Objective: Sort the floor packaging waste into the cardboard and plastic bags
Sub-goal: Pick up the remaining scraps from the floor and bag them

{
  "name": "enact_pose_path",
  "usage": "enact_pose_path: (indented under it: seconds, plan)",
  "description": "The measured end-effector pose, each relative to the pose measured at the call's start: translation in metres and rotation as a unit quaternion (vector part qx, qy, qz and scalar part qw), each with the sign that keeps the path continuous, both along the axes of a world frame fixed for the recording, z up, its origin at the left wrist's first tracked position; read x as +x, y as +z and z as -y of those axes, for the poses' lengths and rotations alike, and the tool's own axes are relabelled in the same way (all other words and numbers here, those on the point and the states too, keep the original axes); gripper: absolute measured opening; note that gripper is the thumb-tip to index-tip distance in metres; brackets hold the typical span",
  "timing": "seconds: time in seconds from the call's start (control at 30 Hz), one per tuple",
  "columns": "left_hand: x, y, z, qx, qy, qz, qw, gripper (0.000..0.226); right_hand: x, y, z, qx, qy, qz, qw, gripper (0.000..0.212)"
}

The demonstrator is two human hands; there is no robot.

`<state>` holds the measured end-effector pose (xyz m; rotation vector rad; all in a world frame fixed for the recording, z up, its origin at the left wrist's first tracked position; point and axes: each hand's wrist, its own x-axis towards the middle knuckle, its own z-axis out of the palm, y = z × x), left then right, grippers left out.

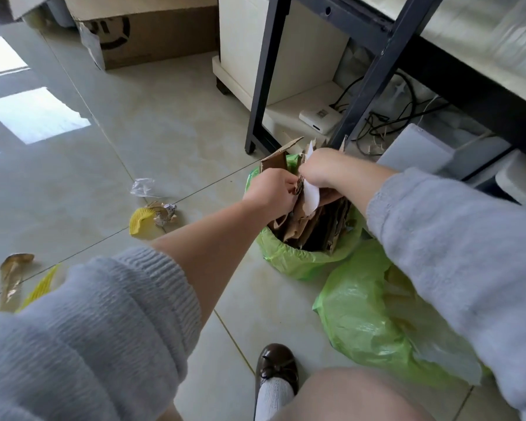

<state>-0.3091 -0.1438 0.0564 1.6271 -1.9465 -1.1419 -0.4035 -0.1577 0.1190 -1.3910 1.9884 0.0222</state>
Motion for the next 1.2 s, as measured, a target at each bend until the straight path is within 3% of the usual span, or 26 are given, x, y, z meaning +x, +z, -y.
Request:
enact_pose_path:
  seconds: [0.03,0.13,0.3,0.47,0.53,0.77,0.9,1.03,1.2]
  plan:
    - [0.001,-0.001,0.0,0.002,0.005,0.008,1.0,0.033,0.002,-0.002,-0.002,-0.02,-0.025,0.024,0.999,0.017]
    - [0.005,-0.003,0.003,0.001,0.025,0.021,0.999,0.031,0.009,-0.01,0.0,-0.017,-0.057,0.063,0.996,0.033]
    - [0.012,-0.011,0.011,0.007,0.031,0.025,0.999,0.022,0.009,-0.018,0.006,0.052,-0.057,0.029,0.997,0.038]
    - [0.017,-0.026,0.013,0.03,0.062,0.033,0.997,0.042,0.011,-0.053,0.004,-0.003,0.029,-0.149,0.988,0.036]
    - [0.019,-0.027,0.013,0.048,0.052,0.026,0.997,0.045,0.008,-0.067,-0.002,-0.032,0.025,-0.175,0.984,0.034]
    - [0.038,0.0,-0.001,0.065,0.003,-0.009,0.998,0.032,0.003,-0.057,-0.014,-0.073,0.013,-0.111,0.991,0.072]
    - [0.068,0.027,-0.015,0.094,0.036,-0.051,0.994,0.046,0.011,-0.03,-0.03,-0.162,0.005,-0.088,0.983,0.085]
    - [0.114,0.065,-0.032,0.088,0.062,-0.095,0.99,0.041,0.035,0.005,-0.045,-0.279,0.058,-0.07,0.956,0.074]
    - [0.203,0.104,-0.058,0.084,0.148,-0.135,0.976,0.04,0.099,0.023,-0.06,-0.326,0.162,-0.01,0.931,0.058]
